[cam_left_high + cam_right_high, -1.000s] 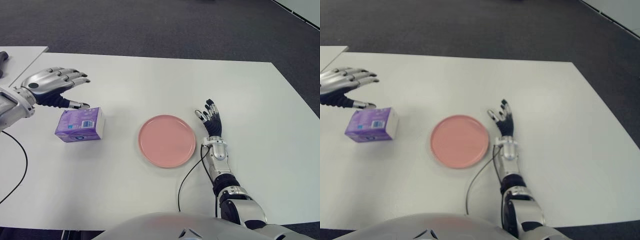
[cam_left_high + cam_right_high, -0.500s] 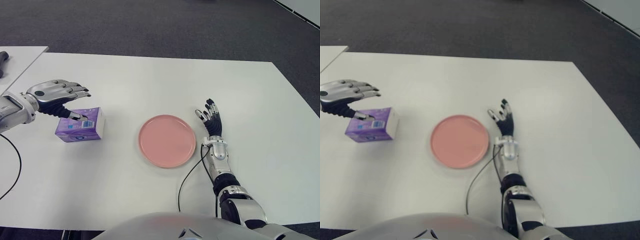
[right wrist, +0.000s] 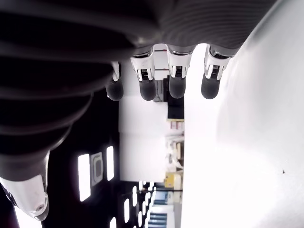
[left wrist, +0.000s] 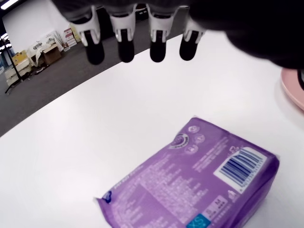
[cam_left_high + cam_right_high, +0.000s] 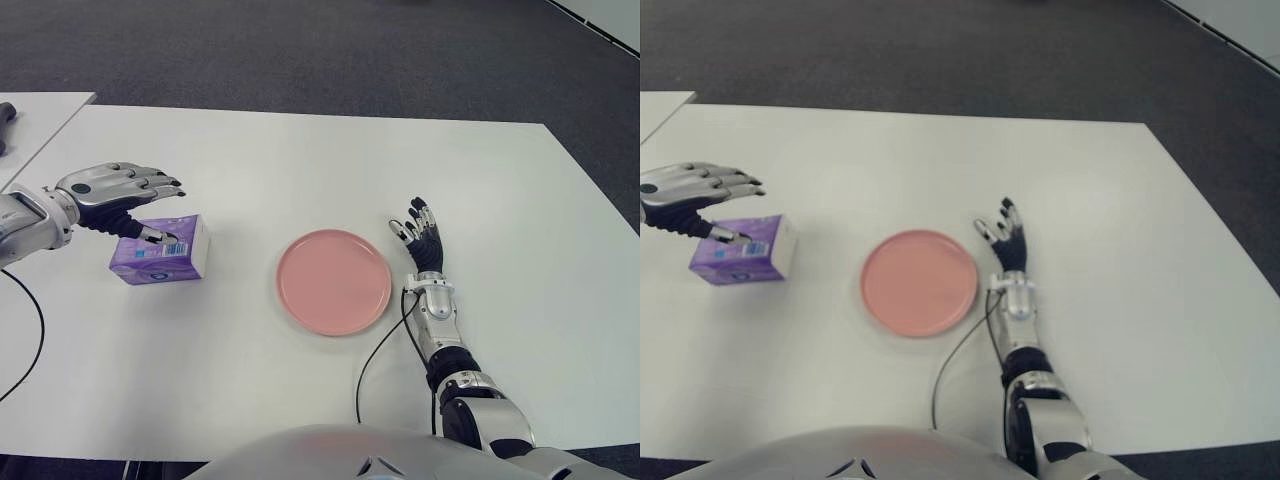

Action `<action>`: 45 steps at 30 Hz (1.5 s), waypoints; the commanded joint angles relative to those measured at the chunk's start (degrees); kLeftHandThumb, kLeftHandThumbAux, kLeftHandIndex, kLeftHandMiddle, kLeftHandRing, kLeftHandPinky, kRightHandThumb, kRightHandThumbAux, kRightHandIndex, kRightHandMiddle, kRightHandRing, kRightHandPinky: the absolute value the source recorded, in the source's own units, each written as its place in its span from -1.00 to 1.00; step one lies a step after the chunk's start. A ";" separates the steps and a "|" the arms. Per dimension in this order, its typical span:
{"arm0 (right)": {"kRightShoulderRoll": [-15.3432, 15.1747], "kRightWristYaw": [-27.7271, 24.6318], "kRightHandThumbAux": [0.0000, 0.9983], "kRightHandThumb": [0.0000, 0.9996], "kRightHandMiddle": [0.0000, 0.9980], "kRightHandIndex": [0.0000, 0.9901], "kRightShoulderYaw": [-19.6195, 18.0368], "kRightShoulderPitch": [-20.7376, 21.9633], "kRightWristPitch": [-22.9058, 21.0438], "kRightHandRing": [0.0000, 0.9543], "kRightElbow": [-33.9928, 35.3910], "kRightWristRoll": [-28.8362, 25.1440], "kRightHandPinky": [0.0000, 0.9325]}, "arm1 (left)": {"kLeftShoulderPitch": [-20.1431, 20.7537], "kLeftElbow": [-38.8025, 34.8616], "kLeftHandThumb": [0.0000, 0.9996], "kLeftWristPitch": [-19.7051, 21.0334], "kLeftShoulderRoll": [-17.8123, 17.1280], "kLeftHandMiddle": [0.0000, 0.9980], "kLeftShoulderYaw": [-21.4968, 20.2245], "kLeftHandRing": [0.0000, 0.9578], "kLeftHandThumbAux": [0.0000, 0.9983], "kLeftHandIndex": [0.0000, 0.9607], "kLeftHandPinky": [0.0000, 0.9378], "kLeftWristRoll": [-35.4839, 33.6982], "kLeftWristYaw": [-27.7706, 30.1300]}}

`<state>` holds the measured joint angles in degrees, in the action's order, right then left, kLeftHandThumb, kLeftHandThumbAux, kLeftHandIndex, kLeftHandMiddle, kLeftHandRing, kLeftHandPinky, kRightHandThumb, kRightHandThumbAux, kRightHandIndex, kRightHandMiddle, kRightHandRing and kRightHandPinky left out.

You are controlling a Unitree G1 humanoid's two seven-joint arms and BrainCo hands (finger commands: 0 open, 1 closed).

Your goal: Put the tissue paper into the plate.

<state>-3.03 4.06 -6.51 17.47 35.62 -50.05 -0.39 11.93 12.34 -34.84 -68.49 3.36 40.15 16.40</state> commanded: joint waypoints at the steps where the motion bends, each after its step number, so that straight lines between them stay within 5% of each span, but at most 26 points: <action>1: 0.55 -0.25 0.22 -0.77 -0.91 -0.96 -0.31 -4.25 -3.24 -0.91 -4.12 -0.31 -0.84 | -1.36 0.32 -0.44 -0.93 0.06 -1.00 0.70 -1.00 -0.79 -1.00 -1.00 -0.62 0.74; 25: 0.25 -0.53 0.22 -0.77 -0.91 -0.96 -0.66 -3.32 -3.22 -0.91 -5.30 -0.47 -0.84 | -3.39 -0.29 -0.43 0.77 0.34 -1.00 2.08 -1.00 -0.79 -1.00 -1.00 1.97 2.49; 45: -0.02 -1.01 0.22 -0.77 -0.91 -0.96 -1.16 -2.97 -3.22 -0.91 -5.67 -0.53 -0.84 | -4.53 0.32 -0.43 8.38 1.88 -1.00 6.33 -1.00 -0.85 -1.00 -1.00 11.16 0.02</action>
<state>-3.55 3.20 -7.44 18.63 35.62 -51.77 -0.54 7.67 11.55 -27.09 -68.06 7.99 48.91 18.30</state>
